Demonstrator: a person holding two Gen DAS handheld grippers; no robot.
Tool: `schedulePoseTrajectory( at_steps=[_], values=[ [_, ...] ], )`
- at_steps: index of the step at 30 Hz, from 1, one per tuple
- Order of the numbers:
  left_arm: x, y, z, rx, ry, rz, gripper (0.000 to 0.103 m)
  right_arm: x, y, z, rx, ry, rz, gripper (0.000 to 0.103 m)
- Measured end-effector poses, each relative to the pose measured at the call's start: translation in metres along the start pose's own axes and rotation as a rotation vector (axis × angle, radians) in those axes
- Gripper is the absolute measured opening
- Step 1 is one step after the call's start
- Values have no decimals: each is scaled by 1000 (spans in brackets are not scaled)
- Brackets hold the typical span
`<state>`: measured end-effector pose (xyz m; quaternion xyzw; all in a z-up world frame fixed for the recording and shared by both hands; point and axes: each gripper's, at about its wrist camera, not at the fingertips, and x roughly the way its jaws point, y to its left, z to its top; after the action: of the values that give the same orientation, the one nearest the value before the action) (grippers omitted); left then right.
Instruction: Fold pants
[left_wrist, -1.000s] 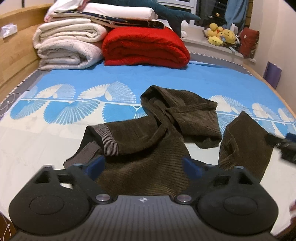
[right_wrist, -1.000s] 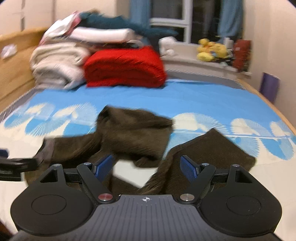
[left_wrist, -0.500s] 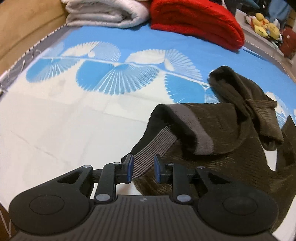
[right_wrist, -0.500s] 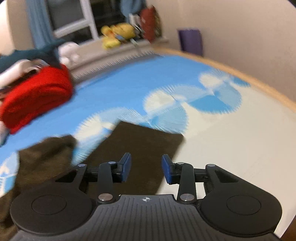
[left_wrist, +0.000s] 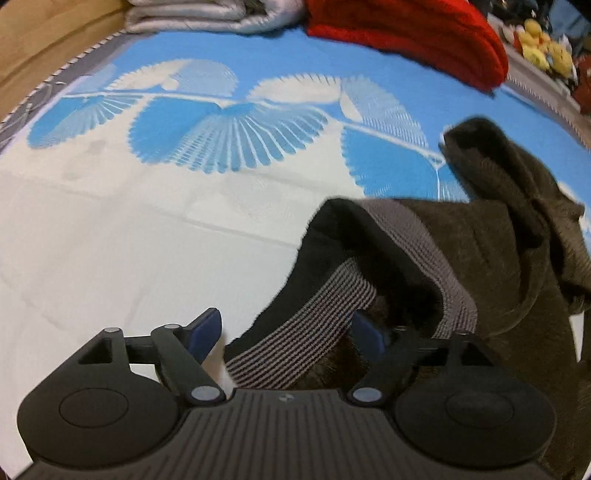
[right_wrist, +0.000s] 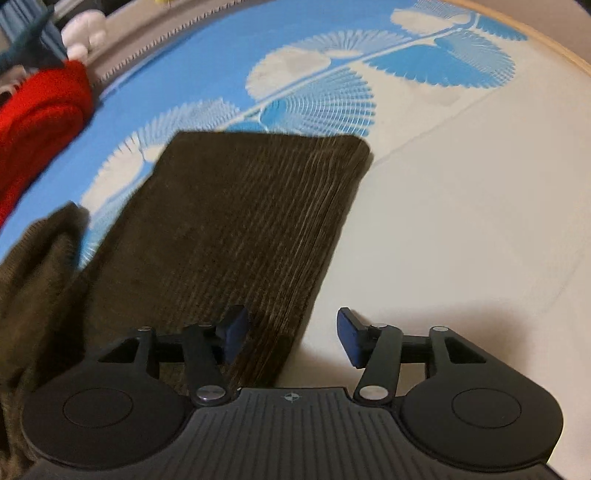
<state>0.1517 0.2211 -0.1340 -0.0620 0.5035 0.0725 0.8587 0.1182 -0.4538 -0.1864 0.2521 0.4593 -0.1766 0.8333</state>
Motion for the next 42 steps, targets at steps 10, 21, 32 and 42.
schedulePoseTrajectory(
  at_steps=[10, 21, 32, 42],
  values=[
    [39, -19, -5, 141, 49, -11, 94, 10, 32, -3, -148, -61, -80, 54],
    [21, -33, -5, 261, 59, 38, 50, -31, 23, 4, -202, -181, -66, 9],
    [-15, -34, -41, 395, 191, 25, 20, -87, -86, -1, 93, -71, -374, 9],
    [-28, -28, -63, 489, 261, -2, 33, -102, -144, -14, 199, 43, -237, 29]
  ],
)
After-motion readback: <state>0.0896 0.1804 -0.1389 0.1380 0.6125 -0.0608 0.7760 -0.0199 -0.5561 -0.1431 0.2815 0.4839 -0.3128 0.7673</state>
